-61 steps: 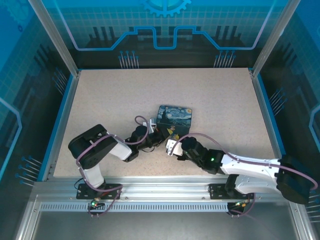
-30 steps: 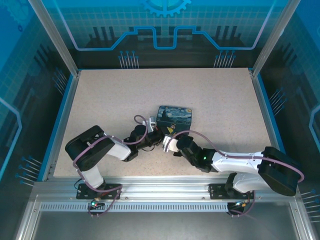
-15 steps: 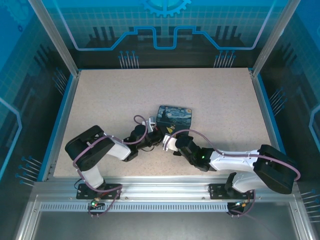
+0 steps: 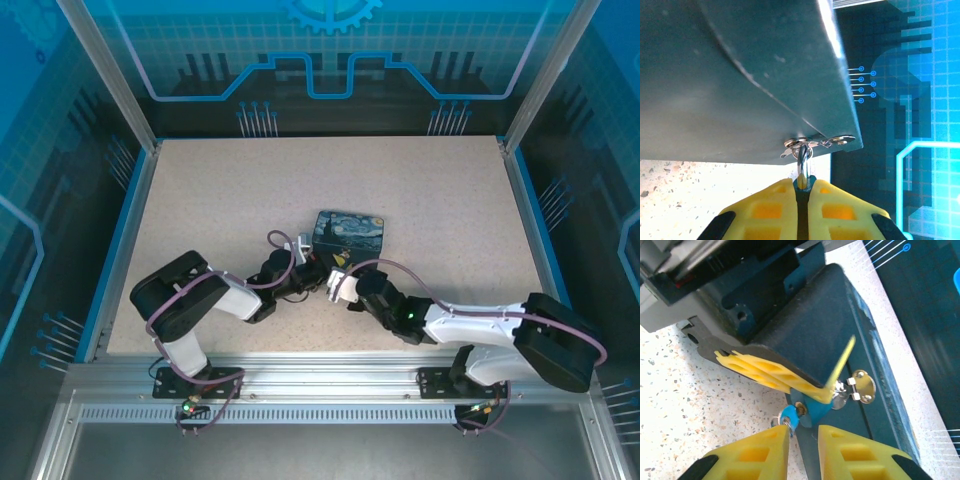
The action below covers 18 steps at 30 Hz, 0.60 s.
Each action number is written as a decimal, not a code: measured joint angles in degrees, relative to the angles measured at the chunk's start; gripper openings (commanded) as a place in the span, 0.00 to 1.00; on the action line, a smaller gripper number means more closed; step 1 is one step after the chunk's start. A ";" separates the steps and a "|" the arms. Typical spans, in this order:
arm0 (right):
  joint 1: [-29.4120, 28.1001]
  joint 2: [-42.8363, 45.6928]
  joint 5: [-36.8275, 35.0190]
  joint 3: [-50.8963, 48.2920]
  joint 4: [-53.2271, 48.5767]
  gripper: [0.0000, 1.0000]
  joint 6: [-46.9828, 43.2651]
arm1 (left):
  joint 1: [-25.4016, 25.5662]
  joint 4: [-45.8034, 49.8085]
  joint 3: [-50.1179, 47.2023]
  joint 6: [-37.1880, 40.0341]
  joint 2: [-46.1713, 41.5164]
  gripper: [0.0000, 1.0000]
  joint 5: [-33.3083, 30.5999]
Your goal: Unlock a padlock with a key
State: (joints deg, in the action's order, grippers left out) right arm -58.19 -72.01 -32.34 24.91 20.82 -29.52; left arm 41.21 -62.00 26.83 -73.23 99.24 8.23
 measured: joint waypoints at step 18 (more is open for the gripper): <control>0.11 0.81 1.84 -3.43 3.56 0.26 -8.17 | 0.00 0.26 -0.02 -3.39 -1.29 0.00 -0.96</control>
State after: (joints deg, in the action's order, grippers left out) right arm -58.08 -71.20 -30.50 21.47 24.38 -37.69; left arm 41.21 -61.73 26.81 -76.62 97.95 7.27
